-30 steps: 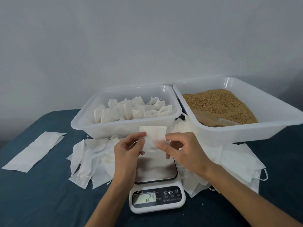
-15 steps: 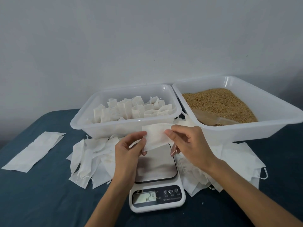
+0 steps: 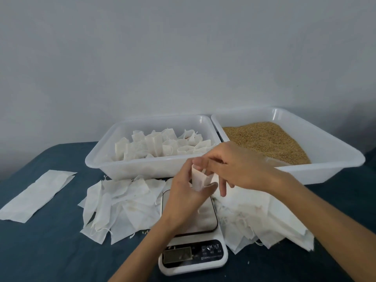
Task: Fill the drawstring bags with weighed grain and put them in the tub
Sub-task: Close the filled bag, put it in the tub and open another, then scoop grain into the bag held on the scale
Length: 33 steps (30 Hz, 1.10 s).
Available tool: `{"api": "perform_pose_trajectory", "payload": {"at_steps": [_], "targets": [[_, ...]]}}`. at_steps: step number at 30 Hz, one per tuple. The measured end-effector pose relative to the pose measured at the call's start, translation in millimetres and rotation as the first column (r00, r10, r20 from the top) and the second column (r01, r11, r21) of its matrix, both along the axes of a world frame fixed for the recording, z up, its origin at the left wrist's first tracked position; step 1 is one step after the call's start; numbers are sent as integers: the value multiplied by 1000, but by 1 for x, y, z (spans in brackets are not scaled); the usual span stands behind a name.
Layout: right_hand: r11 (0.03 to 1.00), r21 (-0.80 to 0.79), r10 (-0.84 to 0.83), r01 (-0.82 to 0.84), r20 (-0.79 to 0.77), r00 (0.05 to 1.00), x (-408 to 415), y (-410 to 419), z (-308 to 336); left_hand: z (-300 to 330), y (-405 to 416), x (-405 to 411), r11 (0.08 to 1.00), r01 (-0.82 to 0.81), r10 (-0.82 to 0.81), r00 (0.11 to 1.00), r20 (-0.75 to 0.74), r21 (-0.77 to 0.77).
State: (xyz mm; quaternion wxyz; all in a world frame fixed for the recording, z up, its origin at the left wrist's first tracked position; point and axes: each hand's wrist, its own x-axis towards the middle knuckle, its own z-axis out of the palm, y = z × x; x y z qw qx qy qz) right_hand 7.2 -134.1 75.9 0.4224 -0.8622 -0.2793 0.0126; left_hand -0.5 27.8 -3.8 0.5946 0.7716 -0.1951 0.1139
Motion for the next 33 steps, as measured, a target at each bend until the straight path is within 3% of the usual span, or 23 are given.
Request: {"api": "perform_pose_trajectory", "payload": {"at_steps": [4, 8, 10, 12, 14, 16, 21, 29, 33], "targets": [[994, 108, -31, 30, 13, 999, 9, -10, 24, -2, 4, 8, 984, 59, -78, 991, -110, -166], [947, 177, -285, 267, 89, 954, 28, -52, 23, -12, 11, 8, 983, 37, -61, 990, -128, -182], [913, 73, -409, 402, 132, 903, 45, -88, 9, -13, 14, 8, 981, 57, -85, 985, -147, -185], [851, -169, -476, 498, 153, 866, 65, -126, -8, -11, 15, 8, 979, 80, -113, 979, -171, -186], [712, -471, -514, 520, 155, 844, 81, -156, -26, -10, 15, 7, 977, 104, -141, 971, -194, -185], [617, -629, -512, 473, 135, 848, 91, -170, -40, -9, 15, 7, 975, 112, -153, 966, -210, -193], [566, -715, -470, 409, 128, 873, 106, -173, -53, -9, 18, 8, 974, 75, -115, 976, -185, -212], [376, -849, -477, 371, 165, 863, 115, -171, -58, -7, 20, 9, 965, 91, -131, 980, -153, -246], [364, -807, -493, 464, 256, 832, 113, -185, -47, -6, 21, 9, 961, 86, -127, 981, -144, -262]]}}
